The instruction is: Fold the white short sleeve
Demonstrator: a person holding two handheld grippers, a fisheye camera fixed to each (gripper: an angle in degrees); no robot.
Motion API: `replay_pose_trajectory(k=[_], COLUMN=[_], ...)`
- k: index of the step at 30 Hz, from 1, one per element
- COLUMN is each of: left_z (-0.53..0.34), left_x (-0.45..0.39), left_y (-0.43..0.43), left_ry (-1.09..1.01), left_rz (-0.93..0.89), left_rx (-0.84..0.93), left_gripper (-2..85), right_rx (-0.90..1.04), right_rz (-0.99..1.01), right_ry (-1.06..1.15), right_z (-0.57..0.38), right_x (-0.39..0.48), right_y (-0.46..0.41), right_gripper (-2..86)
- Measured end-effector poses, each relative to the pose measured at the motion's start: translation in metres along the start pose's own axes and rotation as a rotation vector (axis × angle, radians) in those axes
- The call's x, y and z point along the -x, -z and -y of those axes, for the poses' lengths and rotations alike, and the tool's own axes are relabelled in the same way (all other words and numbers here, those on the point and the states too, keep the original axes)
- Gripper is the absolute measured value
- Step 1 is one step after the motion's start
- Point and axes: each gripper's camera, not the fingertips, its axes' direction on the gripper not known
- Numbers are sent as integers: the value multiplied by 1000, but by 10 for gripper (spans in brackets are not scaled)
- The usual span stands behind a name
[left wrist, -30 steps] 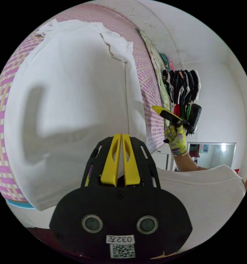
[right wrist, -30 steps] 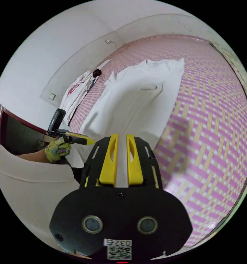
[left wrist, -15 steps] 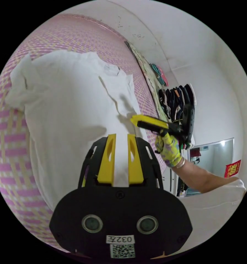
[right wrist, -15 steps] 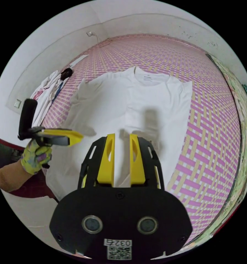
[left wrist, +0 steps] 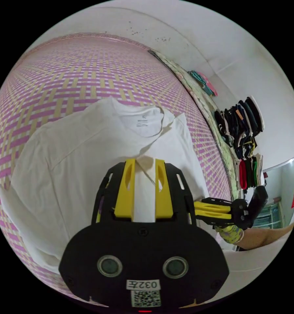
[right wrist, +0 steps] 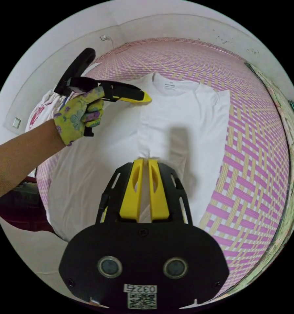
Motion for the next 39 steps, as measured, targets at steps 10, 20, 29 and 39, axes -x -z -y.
replay_pose_trajectory(k=[10,20,29,39], left_z=[16,-7,6,37], left_x=[-48,-4,-81,-110], left_y=[34,20,-7,-50], left_ry=[-98,109,-56,-113], left_rz=[-45,61,-90,-83], left_rx=[-148,-40,-56,49], left_gripper=[-16,31,-13,-9], right_rx=[-191,-62,-11,193], right_rz=[209,326,373,99], right_ry=[-51,-61,-453,-195], right_z=[3,46,185,263], right_x=[-35,-85,-270,-239], right_y=[74,60,50,35], right_gripper=[31,85,96,-6])
